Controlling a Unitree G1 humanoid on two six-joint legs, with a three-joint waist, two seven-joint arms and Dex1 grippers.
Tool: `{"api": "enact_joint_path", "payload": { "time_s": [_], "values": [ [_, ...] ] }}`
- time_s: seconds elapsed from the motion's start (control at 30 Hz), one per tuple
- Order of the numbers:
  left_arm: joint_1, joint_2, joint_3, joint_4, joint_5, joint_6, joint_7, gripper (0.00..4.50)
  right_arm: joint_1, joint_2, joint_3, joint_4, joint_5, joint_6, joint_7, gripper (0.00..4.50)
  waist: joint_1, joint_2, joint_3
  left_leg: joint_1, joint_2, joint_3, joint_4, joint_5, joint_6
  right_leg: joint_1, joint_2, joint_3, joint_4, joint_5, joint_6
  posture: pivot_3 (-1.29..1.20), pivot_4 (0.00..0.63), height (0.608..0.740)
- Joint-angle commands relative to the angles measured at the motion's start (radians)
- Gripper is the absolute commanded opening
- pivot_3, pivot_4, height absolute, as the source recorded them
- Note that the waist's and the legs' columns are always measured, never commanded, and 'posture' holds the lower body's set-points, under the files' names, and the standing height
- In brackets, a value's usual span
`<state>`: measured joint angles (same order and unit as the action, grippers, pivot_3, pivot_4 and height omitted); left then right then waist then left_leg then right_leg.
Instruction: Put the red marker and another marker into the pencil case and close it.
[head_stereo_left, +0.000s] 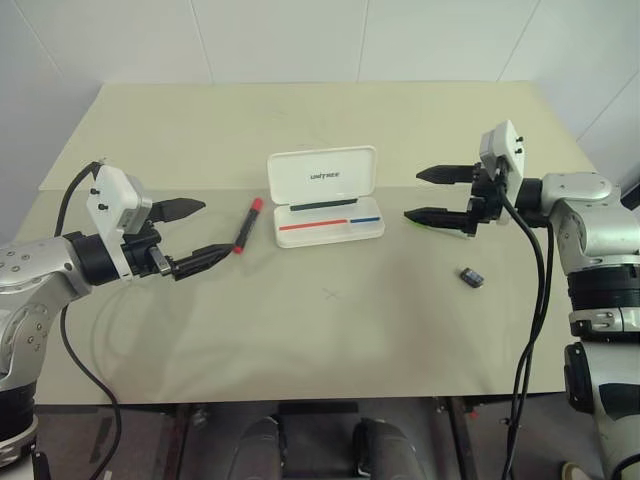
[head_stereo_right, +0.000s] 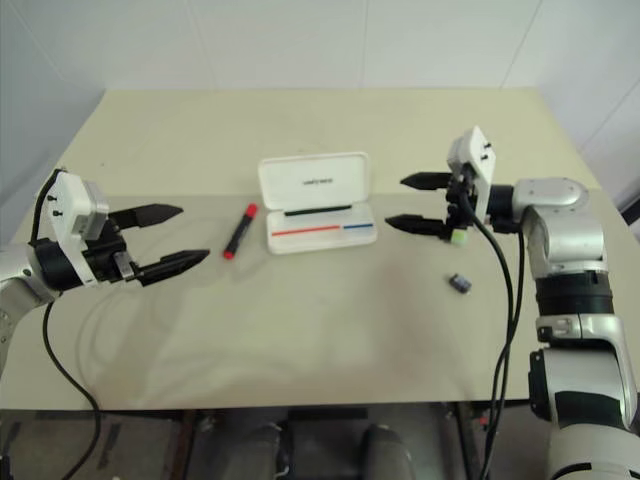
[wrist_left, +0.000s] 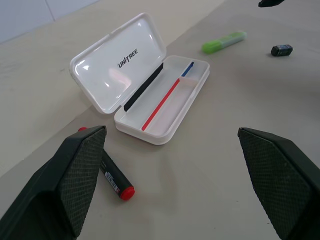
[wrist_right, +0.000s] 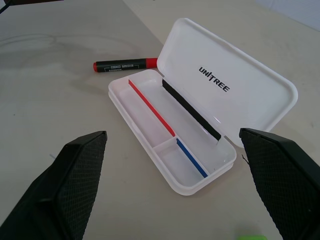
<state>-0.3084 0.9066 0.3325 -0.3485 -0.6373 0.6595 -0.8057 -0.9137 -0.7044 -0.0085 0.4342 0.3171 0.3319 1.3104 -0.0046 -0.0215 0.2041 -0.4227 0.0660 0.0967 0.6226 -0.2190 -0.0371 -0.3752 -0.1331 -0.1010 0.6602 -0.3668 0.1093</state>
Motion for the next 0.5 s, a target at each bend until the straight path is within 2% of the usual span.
{"api": "enact_joint_path", "payload": {
  "time_s": [0.03,0.27,0.37,0.5],
  "values": [
    [-0.03,0.004,-0.008,-0.018,0.001,-0.022,-0.011,4.5,0.005,-0.024,-0.025,-0.041,0.015,0.005,0.001,4.47,0.0,0.0,0.0,0.0,0.0,0.0,0.0,0.0,0.0,0.0,0.0,0.0,0.0,0.0,0.0,0.0,0.15,0.74],
    [-0.193,-0.019,-0.195,0.128,0.063,-0.071,-0.115,4.5,0.034,-0.047,-0.006,-0.101,0.036,0.067,0.061,4.47,0.004,0.0,0.0,0.0,0.0,0.0,0.001,0.0,0.0,0.0,0.0,0.0,0.0,0.0,0.0,0.0,0.15,0.74],
    [-0.335,-0.063,-0.321,0.28,0.121,-0.115,-0.217,4.5,0.051,-0.046,-0.006,-0.127,0.038,0.082,0.059,4.47,0.005,0.0,0.0,-0.001,0.0,0.001,0.002,0.0,0.0,0.0,0.001,0.0,0.0,0.0,0.0,0.0,0.15,0.74],
    [-0.5,-0.152,-0.504,0.54,0.275,-0.257,-0.362,4.5,0.084,-0.063,-0.016,-0.225,0.07,0.13,0.066,4.47,0.007,0.0,0.0,-0.001,0.0,0.002,0.005,-0.001,0.001,0.0,0.001,0.0,0.002,0.0,0.0,0.0,0.15,0.74]
  ]
}}
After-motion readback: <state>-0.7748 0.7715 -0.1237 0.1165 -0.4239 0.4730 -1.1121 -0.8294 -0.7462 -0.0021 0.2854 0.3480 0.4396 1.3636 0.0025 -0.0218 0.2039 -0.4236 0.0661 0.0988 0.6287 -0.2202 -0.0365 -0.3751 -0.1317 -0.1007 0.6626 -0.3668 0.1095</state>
